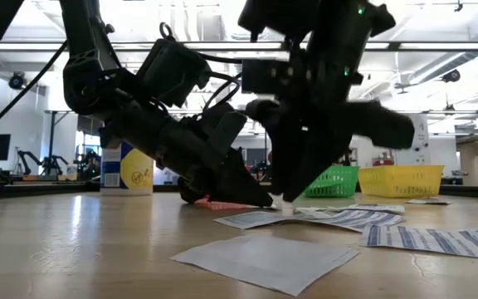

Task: Pick & Place First Aid Supplies
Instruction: Put the green bandage in the yellow bin

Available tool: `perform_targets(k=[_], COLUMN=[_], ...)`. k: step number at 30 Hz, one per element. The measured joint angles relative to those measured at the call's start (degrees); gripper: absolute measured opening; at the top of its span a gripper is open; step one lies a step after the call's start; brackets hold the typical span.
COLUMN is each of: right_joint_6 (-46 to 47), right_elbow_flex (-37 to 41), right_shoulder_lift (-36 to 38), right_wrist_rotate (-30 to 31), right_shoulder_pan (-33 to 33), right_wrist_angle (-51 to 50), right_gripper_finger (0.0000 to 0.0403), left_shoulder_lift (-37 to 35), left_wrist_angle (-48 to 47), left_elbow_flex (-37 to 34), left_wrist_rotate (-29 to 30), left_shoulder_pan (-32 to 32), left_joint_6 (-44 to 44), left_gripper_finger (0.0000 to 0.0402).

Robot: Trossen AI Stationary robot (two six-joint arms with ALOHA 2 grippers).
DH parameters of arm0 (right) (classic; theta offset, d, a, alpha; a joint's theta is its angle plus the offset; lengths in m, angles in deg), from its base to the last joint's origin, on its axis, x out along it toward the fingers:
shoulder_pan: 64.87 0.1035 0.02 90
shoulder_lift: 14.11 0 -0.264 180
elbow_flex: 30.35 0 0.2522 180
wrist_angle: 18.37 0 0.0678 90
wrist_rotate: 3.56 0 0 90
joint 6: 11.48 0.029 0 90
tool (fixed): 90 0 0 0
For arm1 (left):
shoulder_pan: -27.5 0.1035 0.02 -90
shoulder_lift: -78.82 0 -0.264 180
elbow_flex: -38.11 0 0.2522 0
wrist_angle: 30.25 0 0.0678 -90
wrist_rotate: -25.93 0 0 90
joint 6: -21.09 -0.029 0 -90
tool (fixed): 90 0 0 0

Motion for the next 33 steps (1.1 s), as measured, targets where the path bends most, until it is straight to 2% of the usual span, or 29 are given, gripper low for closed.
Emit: perform_targets(k=[6,12,22,33], right_joint_6=[-0.8,0.4,0.5,0.9], right_elbow_flex=[-0.6,-0.5,-0.5,-0.5], right_shoulder_lift=[-2.7,-2.8,-3.8,-4.0], right_wrist_rotate=[3.3,2.4,1.9,0.8], right_shoulder_pan=[-0.4,-1.3,-2.6,-3.7], right_wrist_angle=[0.0,0.1,0.7,0.7], right_gripper_finger=[0.0095,0.0092,0.0049,0.0034], left_shoulder_lift=[0.0,0.0,0.0,0.0], left_wrist_angle=[0.1,0.1,0.1,0.1], left_elbow_flex=[0.0,0.0,-0.1,-0.1], left_wrist_rotate=[0.0,0.0,0.0,-0.2], left_shoulder_pan=[0.0,0.0,0.0,0.0], left_joint_6=[0.0,-0.1,-0.4,-0.4], left_gripper_finger=[0.0000,0.0000,0.0000,0.0000])
